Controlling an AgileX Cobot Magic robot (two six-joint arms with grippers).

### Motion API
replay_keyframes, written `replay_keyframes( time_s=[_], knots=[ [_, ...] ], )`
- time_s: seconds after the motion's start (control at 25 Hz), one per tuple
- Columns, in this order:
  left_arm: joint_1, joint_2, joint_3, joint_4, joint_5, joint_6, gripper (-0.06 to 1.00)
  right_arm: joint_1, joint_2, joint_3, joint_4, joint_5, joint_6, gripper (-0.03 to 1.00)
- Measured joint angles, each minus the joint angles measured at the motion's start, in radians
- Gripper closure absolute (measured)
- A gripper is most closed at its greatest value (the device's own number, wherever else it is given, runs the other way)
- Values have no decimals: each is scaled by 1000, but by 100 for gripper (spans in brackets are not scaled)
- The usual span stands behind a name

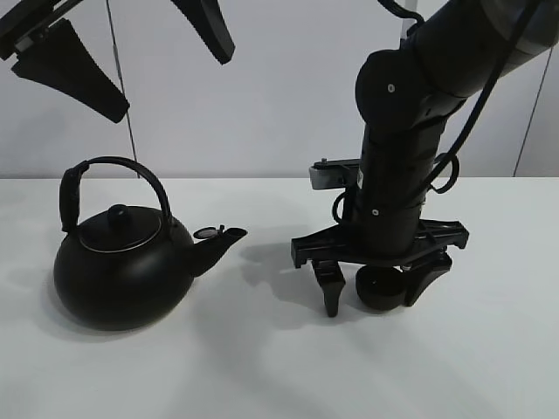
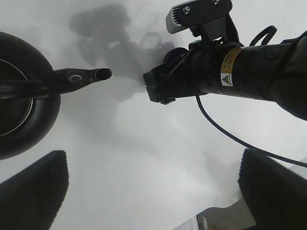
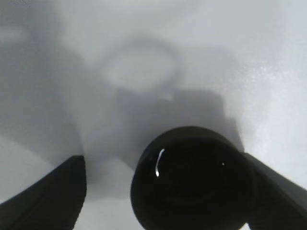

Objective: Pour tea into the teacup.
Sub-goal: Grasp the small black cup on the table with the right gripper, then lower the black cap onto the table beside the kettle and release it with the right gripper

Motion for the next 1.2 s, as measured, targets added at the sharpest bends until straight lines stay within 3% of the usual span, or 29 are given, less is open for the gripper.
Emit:
replay_keyframes(
  time_s=[0.28, 0.44, 0.84, 1.2],
  knots=[
    [0, 0, 0, 0, 0, 0, 25, 0, 0, 0, -27, -3, 18, 43],
    [0, 0, 0, 0, 0, 0, 25, 0, 0, 0, -41, -4, 22, 58],
    [0, 0, 0, 0, 0, 0, 25, 0, -33, -1, -46, 3, 36, 58],
    [0, 0, 0, 0, 0, 0, 25, 27, -51, -55, 52, 24, -76, 58]
  ],
)
